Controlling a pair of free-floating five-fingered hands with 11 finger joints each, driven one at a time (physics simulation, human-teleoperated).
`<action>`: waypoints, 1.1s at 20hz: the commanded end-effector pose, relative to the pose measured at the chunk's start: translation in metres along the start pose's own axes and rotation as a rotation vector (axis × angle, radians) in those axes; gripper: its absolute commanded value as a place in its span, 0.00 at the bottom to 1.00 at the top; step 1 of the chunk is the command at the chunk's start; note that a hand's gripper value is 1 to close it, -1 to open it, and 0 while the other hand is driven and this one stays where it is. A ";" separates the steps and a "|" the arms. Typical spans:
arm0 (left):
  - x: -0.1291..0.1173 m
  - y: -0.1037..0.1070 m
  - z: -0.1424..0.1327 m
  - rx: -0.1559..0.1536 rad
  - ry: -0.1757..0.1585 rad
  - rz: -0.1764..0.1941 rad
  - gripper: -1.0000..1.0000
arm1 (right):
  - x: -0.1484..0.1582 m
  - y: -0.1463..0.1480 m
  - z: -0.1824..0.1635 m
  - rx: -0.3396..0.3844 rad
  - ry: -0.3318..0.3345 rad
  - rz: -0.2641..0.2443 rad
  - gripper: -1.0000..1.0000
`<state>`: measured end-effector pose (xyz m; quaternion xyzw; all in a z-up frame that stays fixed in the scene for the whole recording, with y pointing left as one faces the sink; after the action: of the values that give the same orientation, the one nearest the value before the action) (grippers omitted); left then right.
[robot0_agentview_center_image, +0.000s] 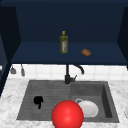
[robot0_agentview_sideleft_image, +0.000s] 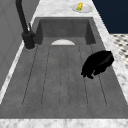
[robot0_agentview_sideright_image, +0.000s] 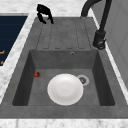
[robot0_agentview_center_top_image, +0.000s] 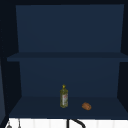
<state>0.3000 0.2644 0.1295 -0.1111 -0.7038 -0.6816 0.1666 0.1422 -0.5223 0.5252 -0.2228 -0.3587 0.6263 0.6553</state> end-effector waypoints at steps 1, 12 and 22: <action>0.000 0.000 0.000 0.000 0.000 0.000 0.50 | 0.032 -0.016 0.015 0.000 -0.001 0.000 0.00; 0.000 0.000 0.000 0.000 0.000 0.000 0.50 | 0.089 -0.011 0.061 -0.024 0.243 0.074 0.00; 0.000 0.000 0.000 0.000 0.000 0.000 0.50 | 0.139 0.011 0.041 -0.085 0.393 0.087 0.00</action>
<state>0.3000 0.2644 0.1295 -0.1111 -0.7038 -0.6816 0.1666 0.1024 -0.4167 0.5820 -0.3854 -0.2312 0.5832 0.6767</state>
